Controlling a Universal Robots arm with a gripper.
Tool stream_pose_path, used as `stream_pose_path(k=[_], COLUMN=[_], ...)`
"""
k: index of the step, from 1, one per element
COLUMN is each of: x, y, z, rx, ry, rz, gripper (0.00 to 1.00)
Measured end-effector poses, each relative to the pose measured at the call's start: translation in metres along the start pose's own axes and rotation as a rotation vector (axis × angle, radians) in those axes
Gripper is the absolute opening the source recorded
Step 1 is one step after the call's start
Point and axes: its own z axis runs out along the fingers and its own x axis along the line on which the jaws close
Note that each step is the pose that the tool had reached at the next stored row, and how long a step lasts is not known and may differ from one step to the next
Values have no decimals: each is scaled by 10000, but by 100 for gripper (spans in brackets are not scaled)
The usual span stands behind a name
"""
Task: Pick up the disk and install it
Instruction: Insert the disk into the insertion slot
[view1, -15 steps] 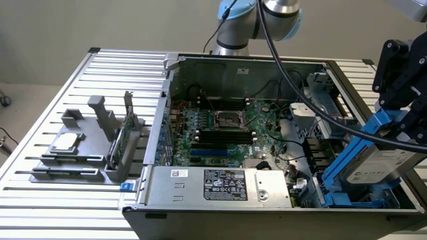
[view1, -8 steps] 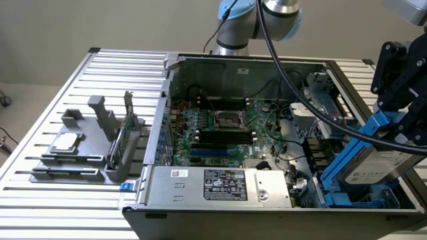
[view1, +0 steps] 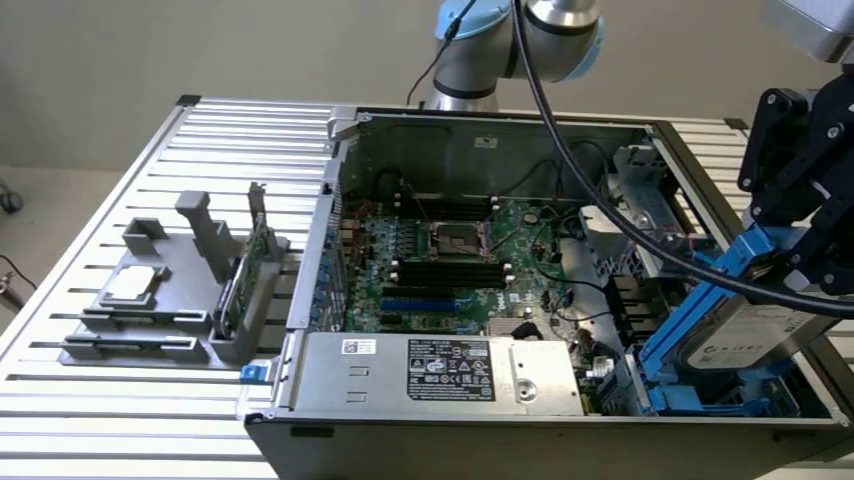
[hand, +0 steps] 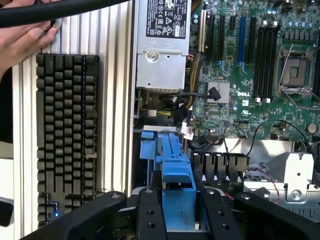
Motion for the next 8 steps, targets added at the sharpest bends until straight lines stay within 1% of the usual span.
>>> stream_pose_path(k=[3,8], x=[0,1], y=[0,0], z=[15,41], rx=[2,5], ry=[-26,-100], rz=[1,8], gripper=[33,33])
